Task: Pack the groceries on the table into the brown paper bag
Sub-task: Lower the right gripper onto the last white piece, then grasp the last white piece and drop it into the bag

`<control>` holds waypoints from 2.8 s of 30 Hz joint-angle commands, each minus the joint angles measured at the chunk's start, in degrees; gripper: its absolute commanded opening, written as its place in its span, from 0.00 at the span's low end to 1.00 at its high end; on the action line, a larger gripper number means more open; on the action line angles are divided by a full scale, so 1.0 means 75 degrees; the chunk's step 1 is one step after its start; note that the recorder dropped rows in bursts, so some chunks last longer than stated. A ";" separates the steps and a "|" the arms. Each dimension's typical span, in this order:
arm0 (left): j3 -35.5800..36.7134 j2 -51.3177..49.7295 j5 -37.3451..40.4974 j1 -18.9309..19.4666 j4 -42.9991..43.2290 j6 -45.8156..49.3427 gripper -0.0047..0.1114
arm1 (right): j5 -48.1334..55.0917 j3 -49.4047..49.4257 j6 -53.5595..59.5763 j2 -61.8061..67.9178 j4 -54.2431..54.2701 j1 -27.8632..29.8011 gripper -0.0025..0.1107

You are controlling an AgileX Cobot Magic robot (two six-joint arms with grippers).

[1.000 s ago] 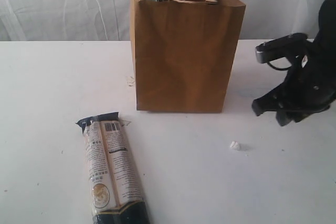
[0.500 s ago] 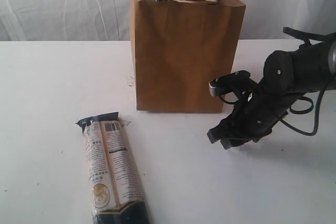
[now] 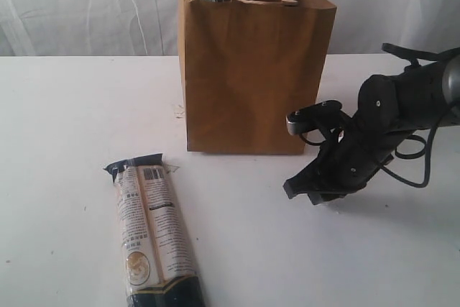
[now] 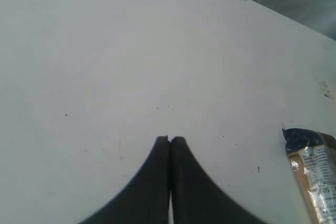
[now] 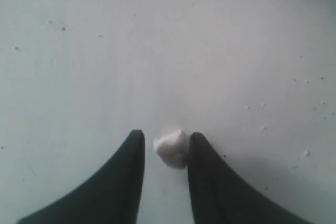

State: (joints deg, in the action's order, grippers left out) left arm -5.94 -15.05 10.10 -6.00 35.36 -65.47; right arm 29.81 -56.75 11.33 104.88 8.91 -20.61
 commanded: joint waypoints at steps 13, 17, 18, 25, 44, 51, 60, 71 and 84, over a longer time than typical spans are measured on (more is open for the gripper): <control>0.0030 0.0043 0.0016 -0.0043 -0.0024 -0.0016 0.04 | 0.1175 0.0018 0.0229 -0.0413 0.0940 -0.0019 0.02; 0.0030 0.0043 0.0016 -0.0043 -0.0024 -0.0016 0.04 | 0.1693 0.0018 0.0338 -0.0981 0.1033 -0.0214 0.02; 0.0030 0.0043 0.0016 -0.0043 -0.0024 -0.0016 0.04 | 0.1900 0.0018 0.0338 -0.1196 0.1077 -0.0283 0.02; 0.0030 0.0043 0.0016 -0.0043 -0.0024 -0.0016 0.04 | 0.3885 0.0018 0.0965 -0.2631 0.2324 -0.0754 0.02; 0.0030 0.0043 0.0016 -0.0043 -0.0024 -0.0016 0.04 | 0.4368 -0.2430 0.0982 -0.5180 0.4243 -0.1068 0.02; 0.0030 0.0043 0.0016 -0.0043 -0.0024 -0.0016 0.04 | 0.4473 -0.5167 0.0457 -0.3535 0.3073 -0.1053 0.02; 0.0030 0.0043 0.0016 -0.0043 -0.0024 -0.0016 0.04 | 0.3789 -0.7370 0.0359 -0.1149 0.2871 -0.0304 0.02; 0.0030 0.0043 0.0016 -0.0043 -0.0024 -0.0016 0.04 | 0.3874 -0.7527 -0.0313 0.0035 0.0968 0.0195 0.02; 0.0030 0.0043 0.0016 -0.0043 -0.0024 -0.0016 0.04 | 0.3215 -0.7527 -0.0253 0.0132 0.0713 0.0195 0.16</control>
State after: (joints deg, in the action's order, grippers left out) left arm -5.94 -15.05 10.10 -6.00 35.36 -65.47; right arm 54.97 -112.85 9.08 106.03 14.96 -19.46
